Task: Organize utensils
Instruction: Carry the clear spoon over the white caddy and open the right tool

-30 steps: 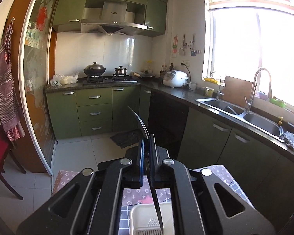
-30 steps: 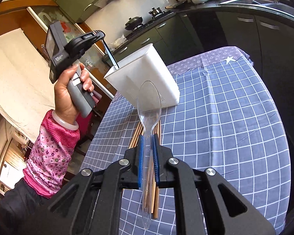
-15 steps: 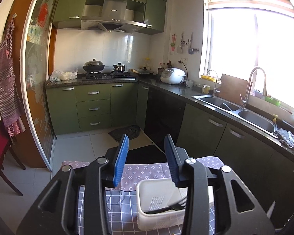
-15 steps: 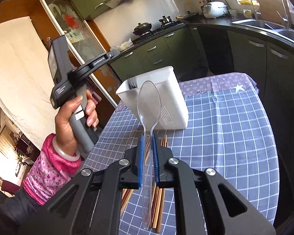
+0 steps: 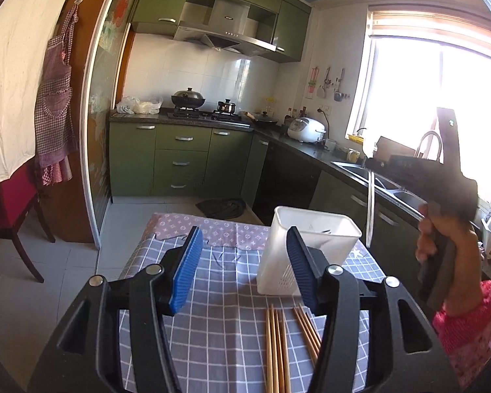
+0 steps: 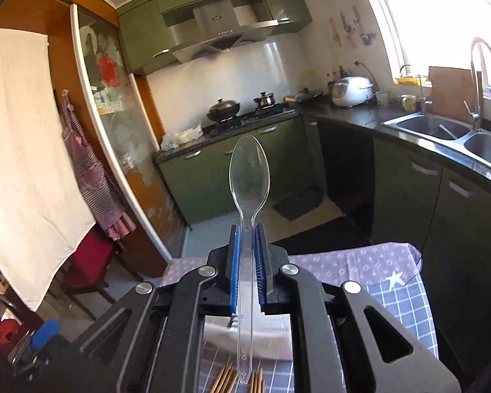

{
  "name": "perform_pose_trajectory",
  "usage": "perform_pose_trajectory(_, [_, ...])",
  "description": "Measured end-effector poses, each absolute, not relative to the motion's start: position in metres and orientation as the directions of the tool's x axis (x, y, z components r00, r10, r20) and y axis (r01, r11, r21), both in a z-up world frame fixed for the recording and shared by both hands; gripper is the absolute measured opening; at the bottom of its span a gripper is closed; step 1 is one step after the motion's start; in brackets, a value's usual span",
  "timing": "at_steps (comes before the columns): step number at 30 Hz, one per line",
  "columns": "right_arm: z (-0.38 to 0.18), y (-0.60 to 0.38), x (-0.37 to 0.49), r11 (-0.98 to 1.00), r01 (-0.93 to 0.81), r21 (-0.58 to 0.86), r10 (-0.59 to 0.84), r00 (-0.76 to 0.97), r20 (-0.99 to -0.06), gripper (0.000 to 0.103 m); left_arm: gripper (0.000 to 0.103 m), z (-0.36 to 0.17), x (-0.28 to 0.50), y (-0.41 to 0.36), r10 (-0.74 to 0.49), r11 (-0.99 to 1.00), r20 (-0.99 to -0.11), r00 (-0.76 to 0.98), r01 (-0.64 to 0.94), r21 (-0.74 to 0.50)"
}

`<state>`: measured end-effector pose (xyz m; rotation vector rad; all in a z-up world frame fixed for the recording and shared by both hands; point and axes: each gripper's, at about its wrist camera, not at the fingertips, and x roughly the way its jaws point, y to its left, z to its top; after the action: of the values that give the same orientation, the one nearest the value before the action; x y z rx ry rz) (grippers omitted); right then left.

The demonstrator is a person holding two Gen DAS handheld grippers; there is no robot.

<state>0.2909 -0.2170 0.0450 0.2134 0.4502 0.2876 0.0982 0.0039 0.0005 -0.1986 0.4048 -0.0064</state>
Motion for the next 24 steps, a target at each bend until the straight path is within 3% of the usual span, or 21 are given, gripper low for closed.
perform_pose_trajectory(4, [0.035, -0.207, 0.322, 0.964, -0.159, 0.212, 0.231, 0.898, -0.375, 0.010, 0.051, -0.016, 0.093, 0.019, -0.072, 0.964, -0.449, 0.891, -0.052, -0.260])
perform_pose_trajectory(9, [0.020, -0.194, 0.337, 0.971, -0.162, 0.176, 0.217, 0.907, -0.362, 0.010, 0.051, -0.021, 0.092, 0.021, -0.072, 0.964, -0.460, 0.885, -0.056, -0.259])
perform_pose_trajectory(15, [0.006, -0.197, 0.303, 0.974, -0.174, 0.142, 0.213, 0.917, -0.337, 0.010, 0.051, -0.022, 0.099, 0.008, -0.102, 0.969, -0.470, 0.877, -0.019, -0.247])
perform_pose_trajectory(24, [-0.027, -0.201, 0.266, 0.970, -0.221, 0.102, 0.244, 0.885, -0.397, 0.010, 0.051, -0.027, 0.103, -0.006, -0.124, 0.972, -0.510, 0.851, 0.001, -0.234])
